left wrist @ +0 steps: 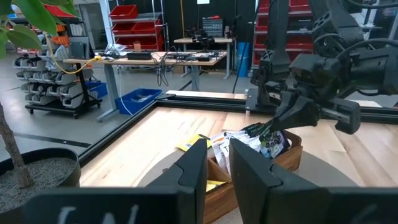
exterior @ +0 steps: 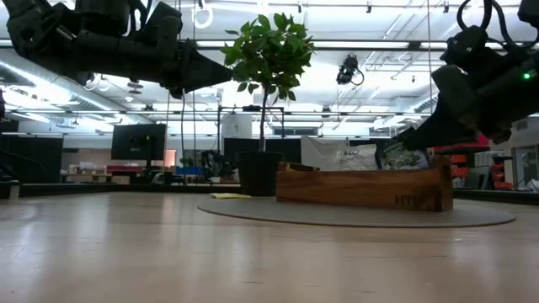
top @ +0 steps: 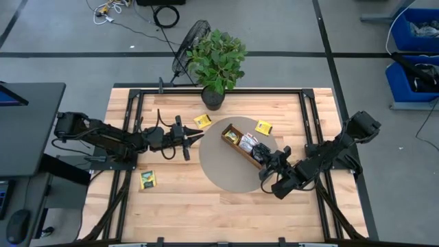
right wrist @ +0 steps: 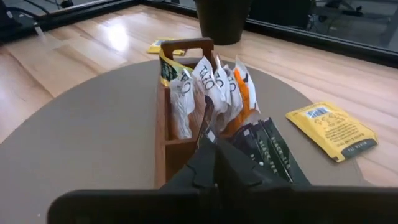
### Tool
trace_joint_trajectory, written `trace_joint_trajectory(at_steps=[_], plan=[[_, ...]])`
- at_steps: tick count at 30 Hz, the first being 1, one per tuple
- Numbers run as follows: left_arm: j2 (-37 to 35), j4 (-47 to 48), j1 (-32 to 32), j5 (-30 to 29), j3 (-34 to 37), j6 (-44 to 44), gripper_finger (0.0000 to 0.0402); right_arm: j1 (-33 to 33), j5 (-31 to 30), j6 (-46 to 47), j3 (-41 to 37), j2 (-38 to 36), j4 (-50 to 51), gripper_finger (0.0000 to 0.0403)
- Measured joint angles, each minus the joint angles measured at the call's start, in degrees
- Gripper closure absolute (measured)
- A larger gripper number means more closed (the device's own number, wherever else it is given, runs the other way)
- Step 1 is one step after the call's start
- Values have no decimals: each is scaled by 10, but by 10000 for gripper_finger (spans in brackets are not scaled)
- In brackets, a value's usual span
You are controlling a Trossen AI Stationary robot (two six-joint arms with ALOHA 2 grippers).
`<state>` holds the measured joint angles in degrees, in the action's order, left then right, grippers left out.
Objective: Pick & Place Tea
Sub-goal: Put the black tea bag into the right section of the wooden organizer
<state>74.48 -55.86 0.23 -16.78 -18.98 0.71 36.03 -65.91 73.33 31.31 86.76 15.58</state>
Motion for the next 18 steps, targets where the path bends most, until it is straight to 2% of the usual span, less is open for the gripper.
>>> trace_joint_trajectory(at_steps=[6,12,18], plan=[[0,0,0,0,0,0,328,0,62,-7,0,0,1,349],[0,0,0,0,0,5,328,0,53,-20,0,-17,8,270],[0,1,0,0,0,6,328,-12,56,-75,0,-79,21,203]])
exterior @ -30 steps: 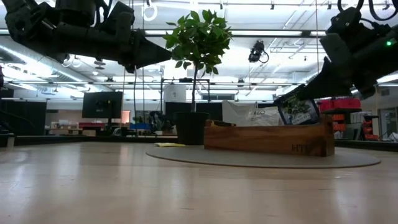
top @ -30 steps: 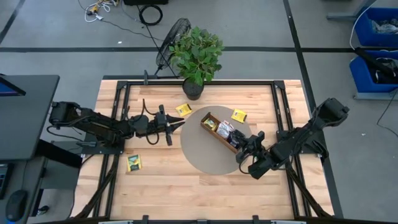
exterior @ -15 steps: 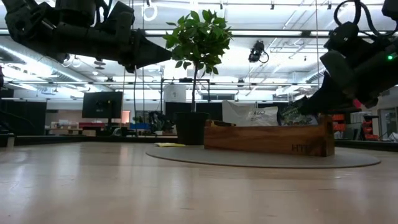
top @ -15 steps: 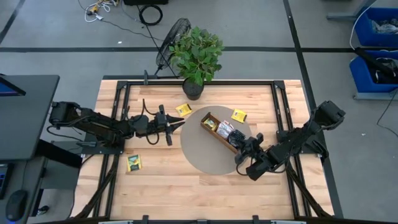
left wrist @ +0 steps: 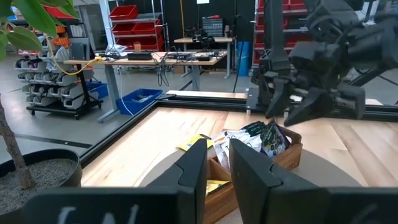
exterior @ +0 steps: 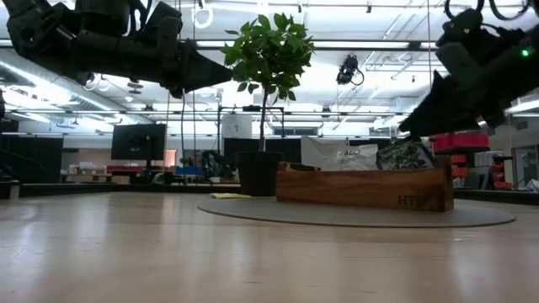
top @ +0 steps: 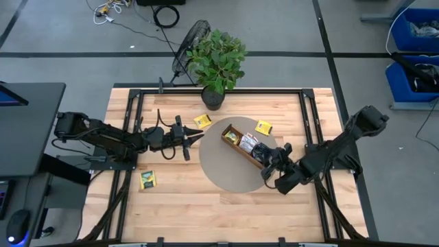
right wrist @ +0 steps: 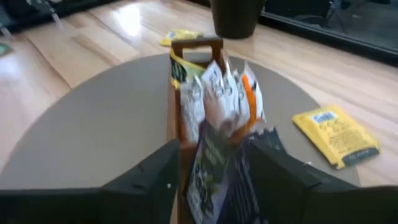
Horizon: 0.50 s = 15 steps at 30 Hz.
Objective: Pick & Place Tea
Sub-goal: Put the black tea bag into the right section of the wooden organizer
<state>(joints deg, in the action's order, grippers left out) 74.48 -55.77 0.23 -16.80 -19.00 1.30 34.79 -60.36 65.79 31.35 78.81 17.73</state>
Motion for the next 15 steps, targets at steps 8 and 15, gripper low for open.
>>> trace_joint_trajectory(at_steps=[8,15], plan=[[0,1,0,0,0,0,328,-91,145,-116,0,-95,8,188],[0,4,0,0,0,-1,328,-194,322,-187,0,-165,11,190]])
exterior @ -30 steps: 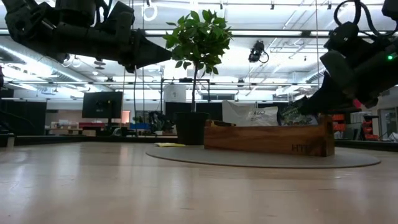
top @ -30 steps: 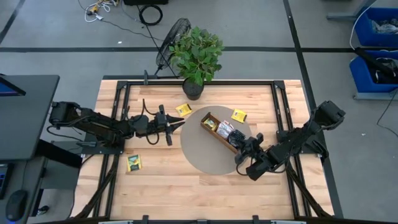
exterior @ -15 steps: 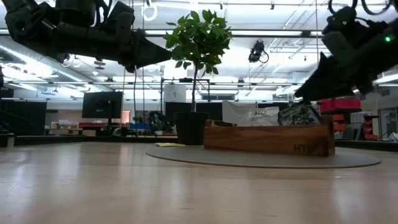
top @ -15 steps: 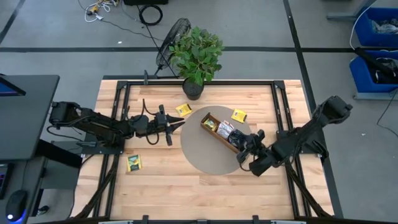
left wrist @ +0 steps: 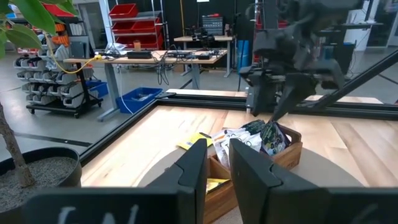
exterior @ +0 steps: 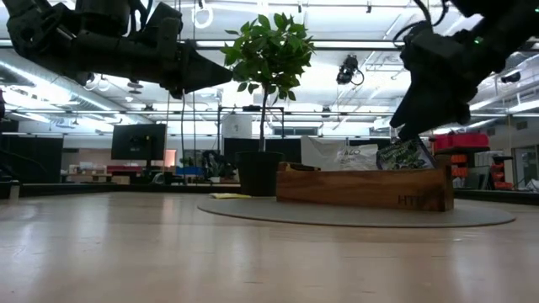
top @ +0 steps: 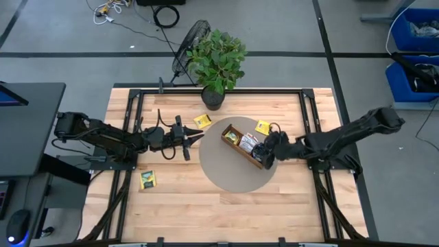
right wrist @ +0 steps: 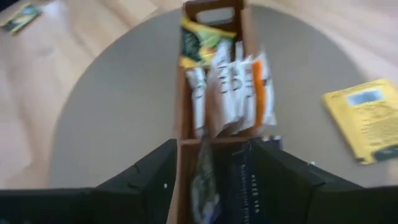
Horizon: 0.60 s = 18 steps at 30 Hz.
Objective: Pick & Place Tea
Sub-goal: Put the black tea bag into the right section of the wooden organizer
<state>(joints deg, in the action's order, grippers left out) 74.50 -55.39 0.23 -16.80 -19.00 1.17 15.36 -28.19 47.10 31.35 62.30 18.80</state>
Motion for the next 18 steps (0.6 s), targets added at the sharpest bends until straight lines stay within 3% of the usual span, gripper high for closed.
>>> trace_joint_trajectory(at_steps=[7,18], plan=[[0,0,0,0,0,0,328,-90,180,-42,0,-17,-2,217],[1,0,0,0,0,8,328,-133,263,-61,0,-14,-7,297]])
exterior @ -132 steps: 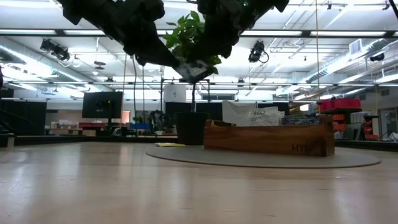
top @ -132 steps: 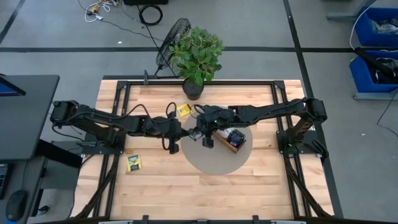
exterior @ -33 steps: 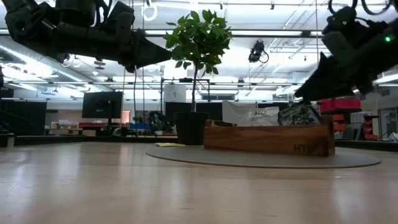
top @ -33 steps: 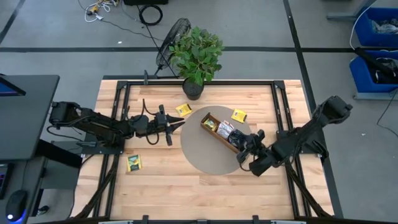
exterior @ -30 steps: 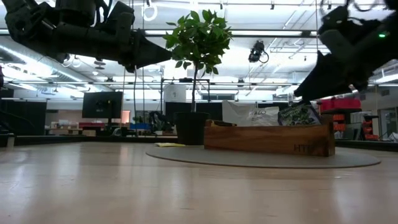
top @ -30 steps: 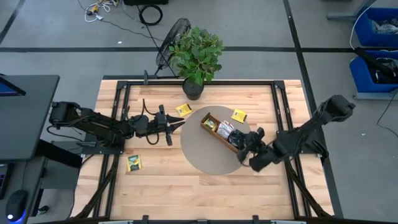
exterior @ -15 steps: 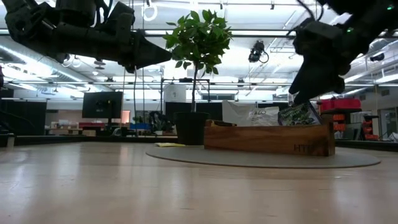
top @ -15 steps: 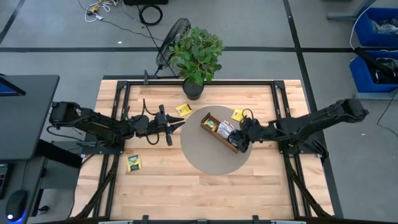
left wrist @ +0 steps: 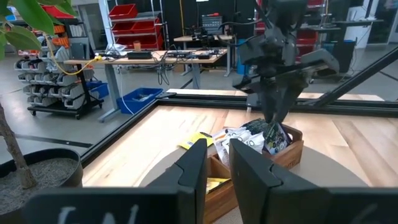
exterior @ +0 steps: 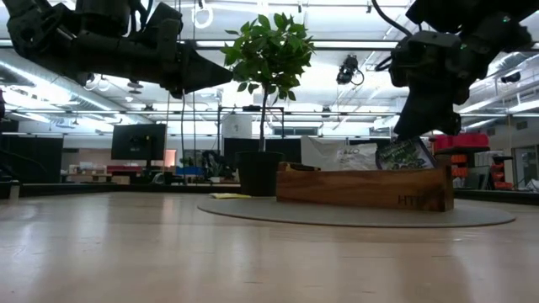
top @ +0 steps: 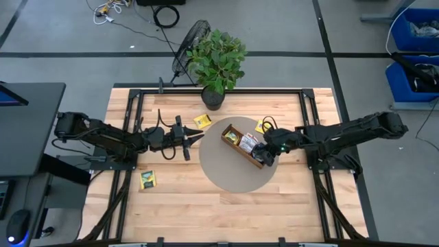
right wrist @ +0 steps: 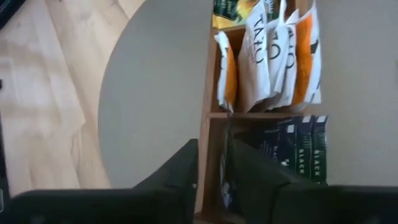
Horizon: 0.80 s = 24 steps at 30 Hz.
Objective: Pick & Place Tea
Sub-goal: Put the black tea bag into the right section of the wooden organizer
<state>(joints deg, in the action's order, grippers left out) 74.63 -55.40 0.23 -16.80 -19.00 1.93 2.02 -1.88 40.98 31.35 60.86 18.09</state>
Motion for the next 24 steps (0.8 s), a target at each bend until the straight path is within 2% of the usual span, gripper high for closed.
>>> trace_joint_trajectory(at_steps=[5,12,15,24], plan=[[0,0,0,0,0,0,328,-1,25,-4,0,0,0,337],[0,0,0,0,0,0,328,-1,14,-9,0,3,24,371],[0,0,0,0,0,0,328,1,-13,-2,0,3,24,395],[0,4,0,0,0,0,328,68,-121,50,0,3,26,401]])
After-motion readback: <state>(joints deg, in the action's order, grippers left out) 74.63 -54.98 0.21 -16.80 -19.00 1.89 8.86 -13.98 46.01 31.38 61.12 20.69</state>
